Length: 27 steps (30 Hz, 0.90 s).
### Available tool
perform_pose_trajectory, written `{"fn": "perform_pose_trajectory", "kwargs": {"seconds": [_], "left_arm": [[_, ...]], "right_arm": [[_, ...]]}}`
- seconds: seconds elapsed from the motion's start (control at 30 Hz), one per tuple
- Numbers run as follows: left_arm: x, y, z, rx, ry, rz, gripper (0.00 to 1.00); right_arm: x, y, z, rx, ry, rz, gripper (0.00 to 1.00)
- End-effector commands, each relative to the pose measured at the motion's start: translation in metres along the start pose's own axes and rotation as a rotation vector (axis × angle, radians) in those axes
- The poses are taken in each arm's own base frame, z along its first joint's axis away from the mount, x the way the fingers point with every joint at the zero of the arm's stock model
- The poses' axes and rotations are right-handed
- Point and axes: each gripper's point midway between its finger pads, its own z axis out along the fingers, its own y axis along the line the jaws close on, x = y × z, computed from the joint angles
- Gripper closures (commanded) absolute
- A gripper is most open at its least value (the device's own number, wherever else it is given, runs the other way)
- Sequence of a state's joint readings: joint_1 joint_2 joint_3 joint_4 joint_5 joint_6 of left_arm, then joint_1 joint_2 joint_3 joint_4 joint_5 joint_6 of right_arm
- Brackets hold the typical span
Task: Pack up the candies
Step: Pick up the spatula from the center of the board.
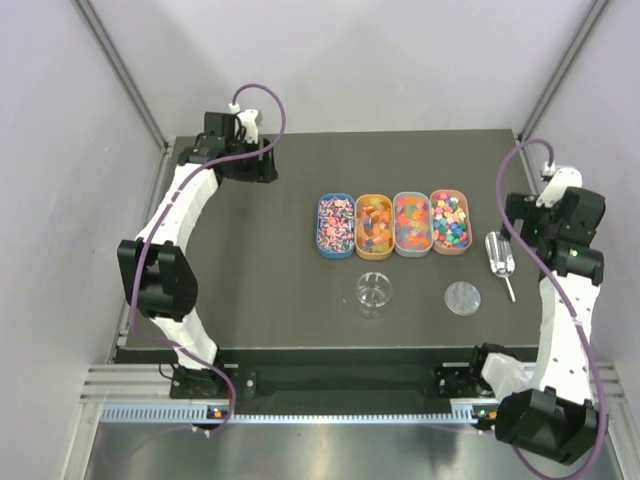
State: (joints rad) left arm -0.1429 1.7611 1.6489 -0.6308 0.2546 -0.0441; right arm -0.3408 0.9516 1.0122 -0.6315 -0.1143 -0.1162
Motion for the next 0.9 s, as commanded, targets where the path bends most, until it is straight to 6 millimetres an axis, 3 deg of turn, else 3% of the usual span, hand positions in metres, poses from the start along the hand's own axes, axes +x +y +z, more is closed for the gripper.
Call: {"fn": "perform_pose_trajectory", "kwargs": {"seconds": [0.0, 0.1, 0.27, 0.63, 0.87], "left_arm": [[-0.024, -0.026, -0.001, 0.057, -0.06, 0.083, 0.25], [-0.026, -0.043, 0.002, 0.107, -0.054, 0.085, 0.26], [-0.027, -0.065, 0.003, 0.193, -0.049, 0.054, 0.26], [-0.022, -0.079, 0.007, 0.276, -0.023, 0.042, 0.27], [-0.015, -0.076, 0.019, 0.276, 0.0, 0.039, 0.28]], "right_arm": [[0.019, -0.001, -0.023, -0.027, 0.01, -0.249, 0.0], [0.054, 0.002, -0.024, -0.082, 0.068, -0.426, 0.04], [0.096, -0.002, -0.02, -0.117, 0.235, -0.441, 0.1], [0.134, -0.026, 0.017, -0.206, 0.478, -0.36, 0.23], [0.163, -0.042, 0.022, -0.26, 0.577, -0.346, 0.31]]}}
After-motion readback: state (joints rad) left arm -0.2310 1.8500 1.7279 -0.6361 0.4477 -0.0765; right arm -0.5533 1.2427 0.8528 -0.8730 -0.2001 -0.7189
